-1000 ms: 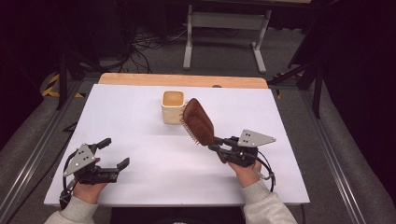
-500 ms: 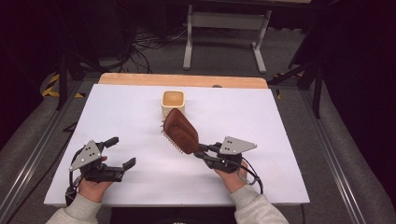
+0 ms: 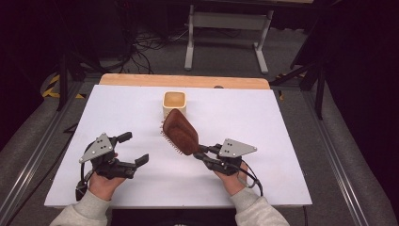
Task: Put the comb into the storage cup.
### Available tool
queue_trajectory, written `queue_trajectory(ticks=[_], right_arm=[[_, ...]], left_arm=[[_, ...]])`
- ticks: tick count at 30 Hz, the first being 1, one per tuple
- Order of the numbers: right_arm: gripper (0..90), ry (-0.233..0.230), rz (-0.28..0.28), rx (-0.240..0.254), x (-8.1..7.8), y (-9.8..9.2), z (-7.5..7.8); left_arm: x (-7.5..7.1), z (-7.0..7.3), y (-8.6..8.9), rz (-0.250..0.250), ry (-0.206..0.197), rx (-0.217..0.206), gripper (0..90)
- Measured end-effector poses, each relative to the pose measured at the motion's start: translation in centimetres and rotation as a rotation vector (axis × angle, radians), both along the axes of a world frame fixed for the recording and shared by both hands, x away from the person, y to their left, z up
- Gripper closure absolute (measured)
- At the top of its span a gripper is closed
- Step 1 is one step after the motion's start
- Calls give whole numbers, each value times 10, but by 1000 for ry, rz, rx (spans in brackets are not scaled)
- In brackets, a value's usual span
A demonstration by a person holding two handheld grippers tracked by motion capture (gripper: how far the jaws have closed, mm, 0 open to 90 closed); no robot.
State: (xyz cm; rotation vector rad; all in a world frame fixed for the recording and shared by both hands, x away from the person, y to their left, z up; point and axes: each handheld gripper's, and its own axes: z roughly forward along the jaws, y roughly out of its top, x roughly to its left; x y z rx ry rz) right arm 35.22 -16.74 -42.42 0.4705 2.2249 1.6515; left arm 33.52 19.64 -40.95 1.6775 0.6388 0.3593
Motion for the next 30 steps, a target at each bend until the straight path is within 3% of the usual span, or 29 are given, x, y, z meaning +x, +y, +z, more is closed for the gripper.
queue_trajectory(ticks=[3,13,30], right_arm=[[727,-4,-6,0,0,2,0],[727,-12,-20,-1,1,7,-2],[727,-14,-28,-5,0,9,-4]], left_arm=[[3,5,-8,-21,7,-16,2],[10,20,-34,-75,5,-5,6],[21,37,-78,-102,4,18,8]])
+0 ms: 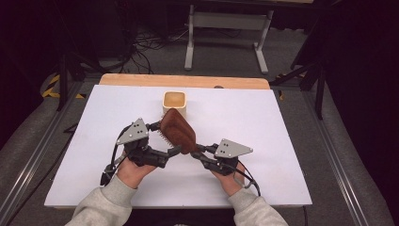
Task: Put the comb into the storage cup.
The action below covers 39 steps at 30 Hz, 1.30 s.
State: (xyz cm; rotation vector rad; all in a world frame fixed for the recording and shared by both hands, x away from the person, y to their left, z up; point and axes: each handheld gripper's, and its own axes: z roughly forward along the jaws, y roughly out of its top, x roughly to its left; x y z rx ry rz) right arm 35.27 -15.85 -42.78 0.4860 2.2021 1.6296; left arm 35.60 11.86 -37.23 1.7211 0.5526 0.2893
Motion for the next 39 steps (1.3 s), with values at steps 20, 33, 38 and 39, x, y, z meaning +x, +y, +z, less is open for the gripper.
queue_trajectory(ticks=[20,33,38,39], right_arm=[[725,-25,-41,-31,-3,2,0],[723,-76,-70,-112,-9,12,-4],[721,-72,-65,-118,-8,13,-5],[719,-68,-60,-120,-8,13,-6]], left_arm=[[6,0,-9,60,40,20,193],[11,-1,-5,55,156,-3,386],[9,1,-5,23,159,1,441],[9,1,-5,20,154,7,471]])
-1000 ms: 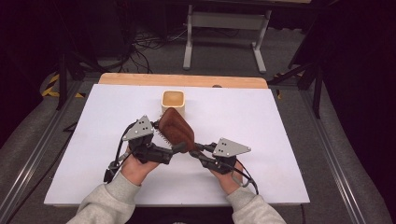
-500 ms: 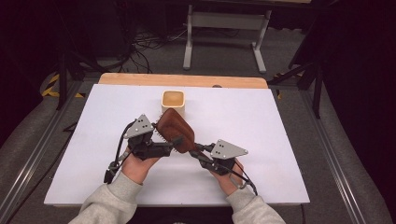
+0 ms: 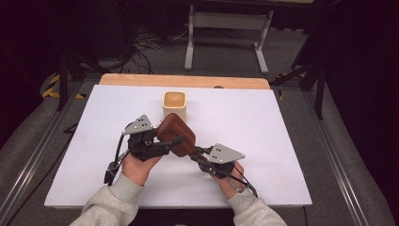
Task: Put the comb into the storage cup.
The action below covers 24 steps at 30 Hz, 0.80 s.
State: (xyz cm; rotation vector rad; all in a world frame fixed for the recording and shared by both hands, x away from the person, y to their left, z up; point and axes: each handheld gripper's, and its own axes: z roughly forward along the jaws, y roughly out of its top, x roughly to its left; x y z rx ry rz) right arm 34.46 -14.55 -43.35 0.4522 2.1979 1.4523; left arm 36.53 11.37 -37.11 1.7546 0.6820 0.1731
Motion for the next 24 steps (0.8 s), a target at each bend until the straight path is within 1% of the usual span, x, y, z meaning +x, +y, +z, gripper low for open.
queue_trajectory(ticks=[1,3,6,7,8,11,12,13,14,15,16,19,20,21,22,23,24], right_arm=[[717,2,3,-1,0,0,0],[716,4,7,-2,1,0,0],[711,5,10,-1,1,0,0],[701,13,14,5,2,-1,0],[701,14,13,7,2,-1,0],[701,10,22,12,2,-1,0],[696,9,25,14,2,-1,1],[679,11,30,20,2,-2,1],[648,15,38,35,2,-3,2],[614,19,46,54,3,-5,4],[598,10,50,59,3,-6,5],[470,-11,60,69,2,-9,9],[438,-10,63,71,2,-10,9],[364,-14,66,76,3,-11,10],[364,-14,66,76,3,-11,10],[231,-3,72,100,4,-14,12],[192,10,72,112,4,-16,13]], left_arm=[[-1,0,-1,-8,1,-1,480],[-1,2,-1,-22,-6,11,494],[-1,3,-1,-32,-7,20,517],[-2,4,-1,-25,-20,38,536],[-3,5,-1,-23,-24,45,540],[-3,7,0,-33,-19,29,555],[-4,8,0,-34,-17,29,558],[-4,9,0,-33,-27,37,560],[-5,12,0,-29,-40,54,562],[-5,13,0,-24,-50,61,564],[-5,15,1,-25,-48,57,566],[-3,20,4,-33,-40,43,567],[-3,23,5,-32,-46,49,567],[-3,23,5,-32,-46,49,567],[-2,25,5,-31,-47,51,567],[-2,28,7,-27,-54,57,566],[-1,29,7,-29,-50,54,566]])
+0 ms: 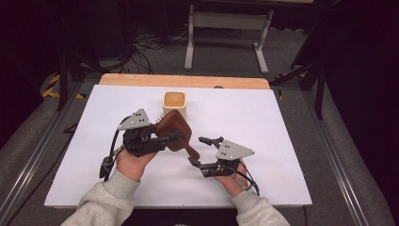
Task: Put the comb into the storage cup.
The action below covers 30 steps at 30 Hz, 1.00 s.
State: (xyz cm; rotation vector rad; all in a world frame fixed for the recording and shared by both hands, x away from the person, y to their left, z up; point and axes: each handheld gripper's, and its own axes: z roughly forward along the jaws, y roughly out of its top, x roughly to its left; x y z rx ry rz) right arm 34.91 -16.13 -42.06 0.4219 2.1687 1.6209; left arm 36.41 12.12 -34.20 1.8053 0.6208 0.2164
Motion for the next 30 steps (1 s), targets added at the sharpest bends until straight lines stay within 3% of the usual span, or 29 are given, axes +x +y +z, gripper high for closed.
queue_trajectory(ticks=[4,7,18,30], right_arm=[[46,28,-14,37,2,-6,3],[15,41,-24,52,3,-12,6],[6,38,-67,39,2,-29,10],[9,29,-94,57,3,-39,13]], left_arm=[[3,7,3,-1,-4,4,564],[6,14,4,-3,-6,13,563],[16,38,6,3,-35,46,558],[29,61,8,62,-82,64,553]])
